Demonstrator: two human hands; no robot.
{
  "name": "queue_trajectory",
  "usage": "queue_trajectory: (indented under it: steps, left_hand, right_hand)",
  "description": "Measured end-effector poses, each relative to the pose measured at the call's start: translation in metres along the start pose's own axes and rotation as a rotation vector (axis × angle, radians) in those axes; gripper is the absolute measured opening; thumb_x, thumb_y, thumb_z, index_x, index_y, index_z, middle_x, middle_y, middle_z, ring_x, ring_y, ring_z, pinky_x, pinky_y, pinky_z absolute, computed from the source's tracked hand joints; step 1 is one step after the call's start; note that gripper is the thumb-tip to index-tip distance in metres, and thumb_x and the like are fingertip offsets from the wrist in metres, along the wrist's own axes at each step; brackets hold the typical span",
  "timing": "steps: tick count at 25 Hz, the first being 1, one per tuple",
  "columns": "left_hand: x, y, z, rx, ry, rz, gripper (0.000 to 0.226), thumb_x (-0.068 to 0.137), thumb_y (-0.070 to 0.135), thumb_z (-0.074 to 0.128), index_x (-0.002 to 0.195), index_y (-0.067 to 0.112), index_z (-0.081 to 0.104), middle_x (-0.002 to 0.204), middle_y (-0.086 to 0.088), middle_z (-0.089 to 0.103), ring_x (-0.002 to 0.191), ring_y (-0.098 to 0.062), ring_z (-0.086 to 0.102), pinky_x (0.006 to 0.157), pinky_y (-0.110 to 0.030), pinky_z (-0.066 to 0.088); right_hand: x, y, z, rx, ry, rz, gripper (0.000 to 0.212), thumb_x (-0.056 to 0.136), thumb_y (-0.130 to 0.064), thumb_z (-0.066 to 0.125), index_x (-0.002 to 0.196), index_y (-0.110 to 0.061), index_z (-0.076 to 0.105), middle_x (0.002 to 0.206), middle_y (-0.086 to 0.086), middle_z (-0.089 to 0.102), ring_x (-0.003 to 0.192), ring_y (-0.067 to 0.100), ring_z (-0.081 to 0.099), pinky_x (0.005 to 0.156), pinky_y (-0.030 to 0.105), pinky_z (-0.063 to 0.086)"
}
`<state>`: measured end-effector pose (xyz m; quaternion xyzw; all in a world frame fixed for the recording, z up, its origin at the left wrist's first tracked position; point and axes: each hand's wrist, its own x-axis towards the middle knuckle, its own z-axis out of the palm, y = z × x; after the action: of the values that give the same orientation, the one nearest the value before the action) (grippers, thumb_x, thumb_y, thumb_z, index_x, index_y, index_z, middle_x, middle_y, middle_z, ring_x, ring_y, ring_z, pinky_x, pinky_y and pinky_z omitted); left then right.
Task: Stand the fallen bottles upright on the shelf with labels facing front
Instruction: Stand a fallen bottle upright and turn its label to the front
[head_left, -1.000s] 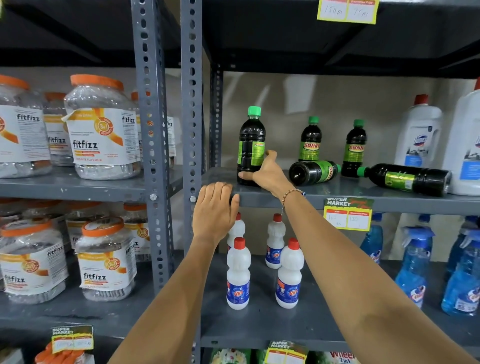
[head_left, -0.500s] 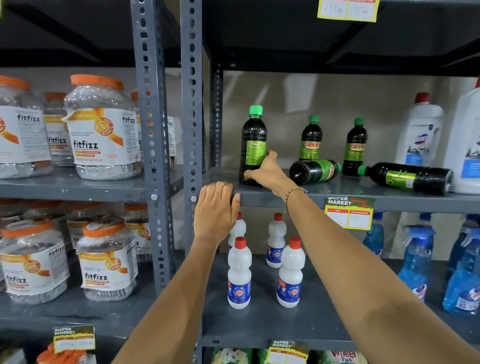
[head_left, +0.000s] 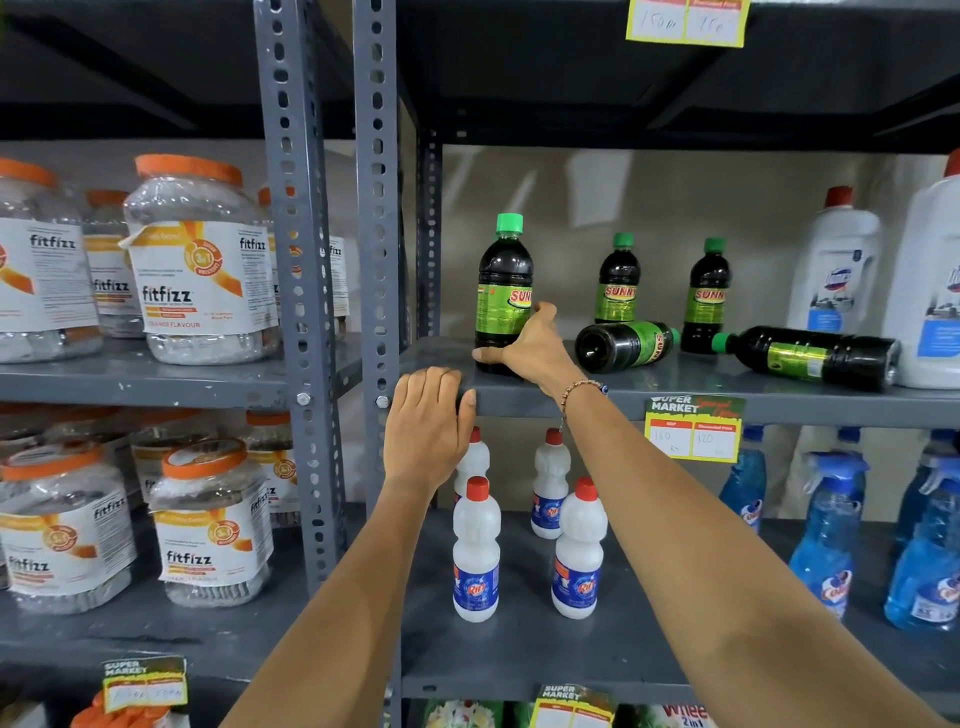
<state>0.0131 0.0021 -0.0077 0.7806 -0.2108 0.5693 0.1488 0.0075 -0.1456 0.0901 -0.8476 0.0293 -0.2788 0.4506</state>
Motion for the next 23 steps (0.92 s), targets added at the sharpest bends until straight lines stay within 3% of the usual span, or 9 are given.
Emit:
queue_trajectory:
  steps: [2,6,9,13,17,23]
  left_hand:
    - [-0.0006,0.0013,-0.0007,-0.001,0.002,0.005,0.052,0.101,0.040,0.019,0.101,0.008,0.059,0.098,-0.009,0.065,0.090,-0.026,0.059,0.088,-0.037,0.042]
    - [-0.0003,-0.0023,-0.0008,-0.003,-0.002,0.005,0.051,0.101,0.040,0.019,0.101,0.009,0.059,0.098,-0.008,0.065,0.090,-0.026,0.059,0.088,-0.035,0.040]
    - [0.0001,-0.0014,0.0004,-0.003,-0.004,0.010,0.050,0.101,0.039,0.020,0.101,0.008,0.059,0.098,-0.008,0.065,0.090,-0.026,0.059,0.088,-0.035,0.038]
    - [0.0000,-0.0015,-0.0001,-0.012,-0.004,0.012,0.050,0.101,0.039,0.020,0.101,0.008,0.059,0.099,-0.009,0.065,0.091,-0.026,0.059,0.090,-0.034,0.036]
    - [-0.0002,-0.0001,-0.0028,-0.037,-0.032,0.008,0.052,0.101,0.041,0.018,0.102,0.009,0.060,0.100,-0.009,0.066,0.092,-0.026,0.060,0.089,-0.038,0.044]
    - [0.0001,-0.0013,-0.0071,-0.060,-0.053,0.027,0.039,0.098,0.035,0.033,0.102,0.008,0.061,0.099,-0.009,0.066,0.092,-0.027,0.060,0.089,-0.039,0.046]
  right_hand:
    - [0.0008,0.0000,0.0014,-0.043,0.010,-0.008,0.108,0.063,-0.032,0.084,0.140,-0.008,0.013,0.137,0.010,0.035,0.132,0.026,0.034,0.111,0.041,0.034]
    - [0.0010,0.0004,0.0019,0.013,-0.032,0.010,0.096,0.068,-0.026,0.081,0.135,-0.009,0.014,0.126,0.008,0.045,0.124,0.027,0.046,0.101,0.035,0.042]
    - [0.0003,-0.0004,0.0031,-0.063,0.029,-0.005,0.109,0.061,-0.036,0.085,0.138,-0.006,0.015,0.138,0.012,0.035,0.132,0.028,0.035,0.110,0.042,0.035]
    - [0.0018,0.0001,0.0017,-0.075,-0.011,0.031,0.085,0.061,-0.030,0.083,0.124,-0.007,0.030,0.125,0.011,0.047,0.122,0.028,0.048,0.101,0.042,0.045]
    - [0.0017,0.0028,0.0009,-0.228,0.021,-0.039,0.084,0.060,-0.045,0.084,0.125,-0.007,0.048,0.123,0.013,0.047,0.122,0.027,0.044,0.105,0.040,0.040]
    - [0.0004,-0.0007,-0.0012,-0.217,0.009,-0.014,0.079,0.055,-0.046,0.086,0.118,-0.010,0.057,0.119,0.012,0.050,0.115,0.024,0.050,0.101,0.038,0.045]
